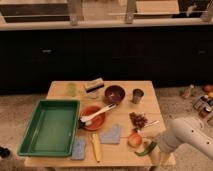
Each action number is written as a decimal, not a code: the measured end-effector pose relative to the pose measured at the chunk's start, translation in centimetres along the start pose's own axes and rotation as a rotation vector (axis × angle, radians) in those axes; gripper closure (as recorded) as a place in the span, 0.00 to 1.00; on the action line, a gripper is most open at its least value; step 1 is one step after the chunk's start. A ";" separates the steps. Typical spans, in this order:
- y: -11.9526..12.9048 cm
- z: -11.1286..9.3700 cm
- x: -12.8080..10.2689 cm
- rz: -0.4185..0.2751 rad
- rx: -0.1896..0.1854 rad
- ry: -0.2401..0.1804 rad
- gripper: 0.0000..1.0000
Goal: Place pepper in purple bowl
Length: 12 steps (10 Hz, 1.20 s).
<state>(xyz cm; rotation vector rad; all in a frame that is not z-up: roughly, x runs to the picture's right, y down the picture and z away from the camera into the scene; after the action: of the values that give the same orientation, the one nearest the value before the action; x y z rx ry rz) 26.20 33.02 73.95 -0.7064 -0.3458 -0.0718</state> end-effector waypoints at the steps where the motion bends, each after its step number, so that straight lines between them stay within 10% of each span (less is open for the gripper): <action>1: 0.0 0.2 0.1 0.002 -0.005 -0.003 0.20; 7: 0.0 0.7 0.2 -0.008 -0.046 -0.003 0.23; 12: 0.1 1.0 0.1 -0.005 -0.066 -0.027 0.72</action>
<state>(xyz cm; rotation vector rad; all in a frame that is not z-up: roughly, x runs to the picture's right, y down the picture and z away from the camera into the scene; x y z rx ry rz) 25.99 33.79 74.64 -0.7720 -0.3721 -0.0785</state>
